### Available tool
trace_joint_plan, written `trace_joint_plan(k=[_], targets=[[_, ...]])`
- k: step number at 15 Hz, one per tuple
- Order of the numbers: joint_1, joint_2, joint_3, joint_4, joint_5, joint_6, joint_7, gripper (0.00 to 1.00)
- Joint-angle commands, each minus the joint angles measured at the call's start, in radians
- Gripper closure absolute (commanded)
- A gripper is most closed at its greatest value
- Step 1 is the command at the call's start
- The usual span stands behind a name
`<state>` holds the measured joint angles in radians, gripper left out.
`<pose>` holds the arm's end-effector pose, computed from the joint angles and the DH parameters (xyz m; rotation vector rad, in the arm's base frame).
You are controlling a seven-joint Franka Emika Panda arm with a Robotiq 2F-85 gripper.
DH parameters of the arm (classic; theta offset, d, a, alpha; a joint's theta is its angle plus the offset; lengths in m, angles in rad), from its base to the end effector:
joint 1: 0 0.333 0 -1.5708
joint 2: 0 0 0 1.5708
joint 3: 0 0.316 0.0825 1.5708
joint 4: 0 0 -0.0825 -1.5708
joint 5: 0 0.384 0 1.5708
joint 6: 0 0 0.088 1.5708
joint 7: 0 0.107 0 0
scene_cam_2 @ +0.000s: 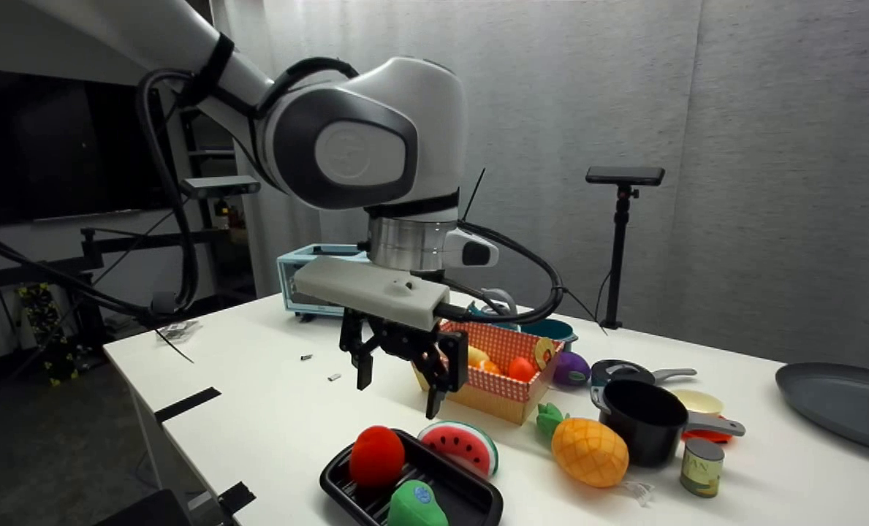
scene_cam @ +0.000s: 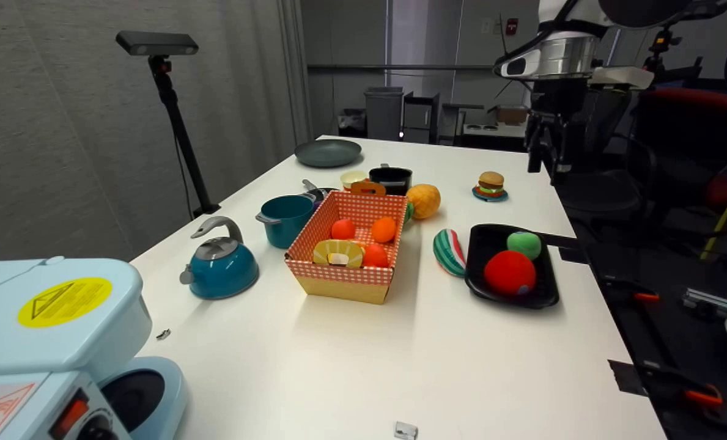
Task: Remove the banana toy from the basket and put it on the table
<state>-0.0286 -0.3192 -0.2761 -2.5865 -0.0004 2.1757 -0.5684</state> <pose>0.3871 -0.1182 0.3566 -2.9901 -0.4239 0.0876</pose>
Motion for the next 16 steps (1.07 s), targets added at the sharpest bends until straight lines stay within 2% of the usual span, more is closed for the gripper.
trace_joint_plan(k=[1, 7, 16], targets=[[0.024, 0.129, 0.041, 0.064, 0.037, 0.065, -0.045, 0.0], [0.03, 0.259, 0.131, 0.164, 0.055, 0.098, -0.066, 0.0], [0.032, 0.351, 0.245, 0.315, 0.108, 0.055, -0.118, 0.0]])
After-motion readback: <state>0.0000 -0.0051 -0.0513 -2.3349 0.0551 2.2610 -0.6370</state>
